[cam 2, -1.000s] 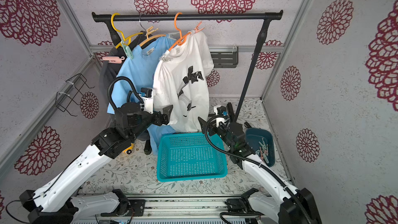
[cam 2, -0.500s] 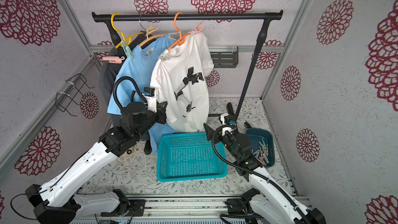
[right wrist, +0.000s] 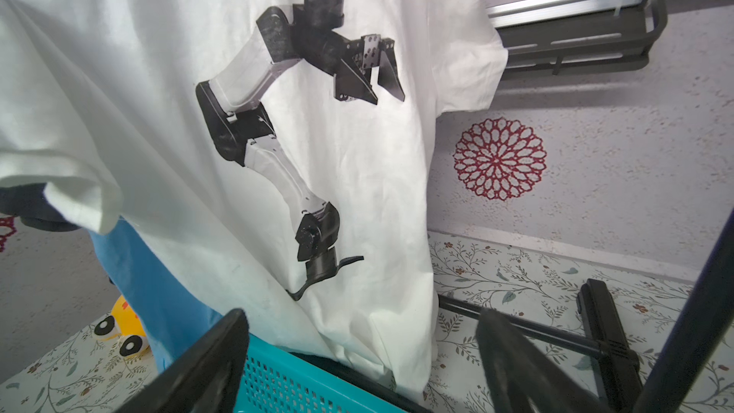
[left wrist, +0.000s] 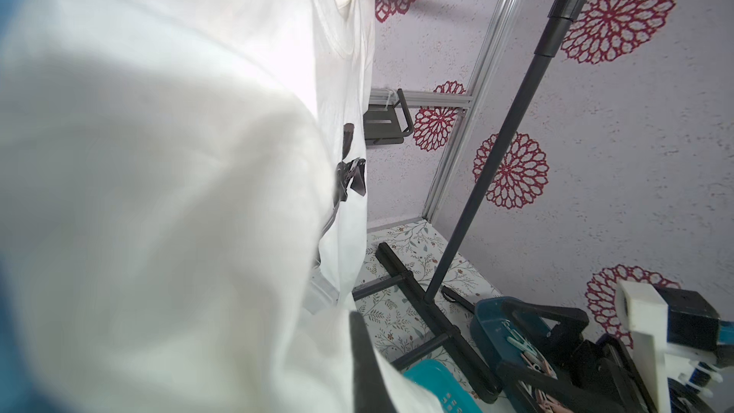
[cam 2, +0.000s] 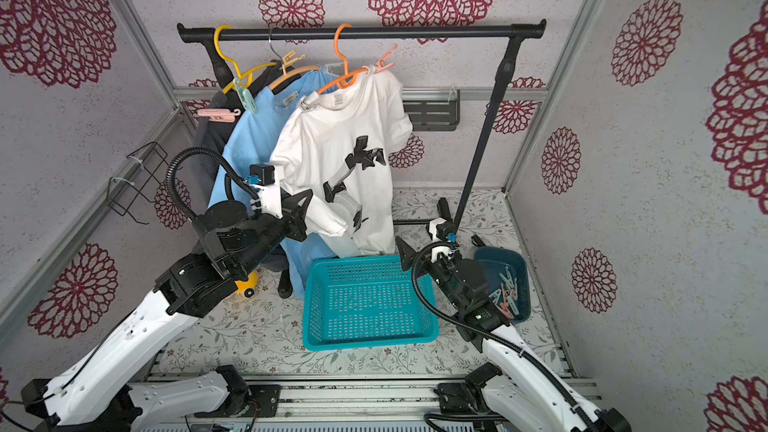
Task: Use clothespins to secure the t-shirt on both sides of the hanger
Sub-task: Hang the hanger on the clothesline, then reset both arms
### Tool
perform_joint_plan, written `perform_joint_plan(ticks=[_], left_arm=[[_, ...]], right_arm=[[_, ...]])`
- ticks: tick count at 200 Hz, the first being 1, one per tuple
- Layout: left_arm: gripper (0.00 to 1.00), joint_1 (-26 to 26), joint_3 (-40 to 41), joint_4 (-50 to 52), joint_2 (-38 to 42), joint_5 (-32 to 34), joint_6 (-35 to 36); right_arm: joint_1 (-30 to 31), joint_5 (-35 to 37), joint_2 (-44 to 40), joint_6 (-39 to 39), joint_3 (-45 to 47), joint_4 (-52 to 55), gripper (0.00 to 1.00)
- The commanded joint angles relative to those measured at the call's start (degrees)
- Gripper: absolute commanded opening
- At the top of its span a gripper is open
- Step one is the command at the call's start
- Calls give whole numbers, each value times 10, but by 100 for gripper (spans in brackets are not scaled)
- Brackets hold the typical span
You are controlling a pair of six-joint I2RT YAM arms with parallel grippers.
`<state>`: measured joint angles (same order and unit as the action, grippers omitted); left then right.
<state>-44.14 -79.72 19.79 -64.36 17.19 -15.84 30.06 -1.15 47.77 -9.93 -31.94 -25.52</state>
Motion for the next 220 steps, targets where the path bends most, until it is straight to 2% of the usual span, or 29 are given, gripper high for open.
perform_joint_plan(ticks=[1, 27, 48, 53, 60, 73, 90, 100, 122, 172, 220], left_arm=[[0, -11, 8, 2, 14, -2, -11], [0, -14, 27, -2, 29, 13, -4], [1, -13, 44, 12, 33, 51, 5], [10, -13, 46, 19, 33, 58, 7], [29, -13, 48, 28, 36, 66, 12], [46, -13, 56, 36, 46, 73, 21], [75, -13, 79, 29, 71, 84, 37], [85, -13, 97, 19, 93, 97, 48], [100, -13, 149, -16, 146, 140, 78], [98, -12, 327, -130, 291, 311, 117], [98, -8, 491, -120, 434, 429, 37]], right_arm=[[3, 18, -12, 11, -12, -7, 92], [3, 25, -14, 9, -6, -1, 92], [3, 47, -21, 9, 7, -3, 94], [3, 53, -24, 11, 9, -2, 94], [2, 64, -29, 11, 12, 1, 95], [3, 85, -44, 14, 17, 12, 97], [3, 114, -68, 26, 21, 32, 99], [2, 134, -87, 36, 24, 48, 99], [2, 189, -130, 64, 29, 84, 99], [1, 334, -255, 113, 96, 92, 99], [-4, 432, -308, 146, 190, 28, 99]])
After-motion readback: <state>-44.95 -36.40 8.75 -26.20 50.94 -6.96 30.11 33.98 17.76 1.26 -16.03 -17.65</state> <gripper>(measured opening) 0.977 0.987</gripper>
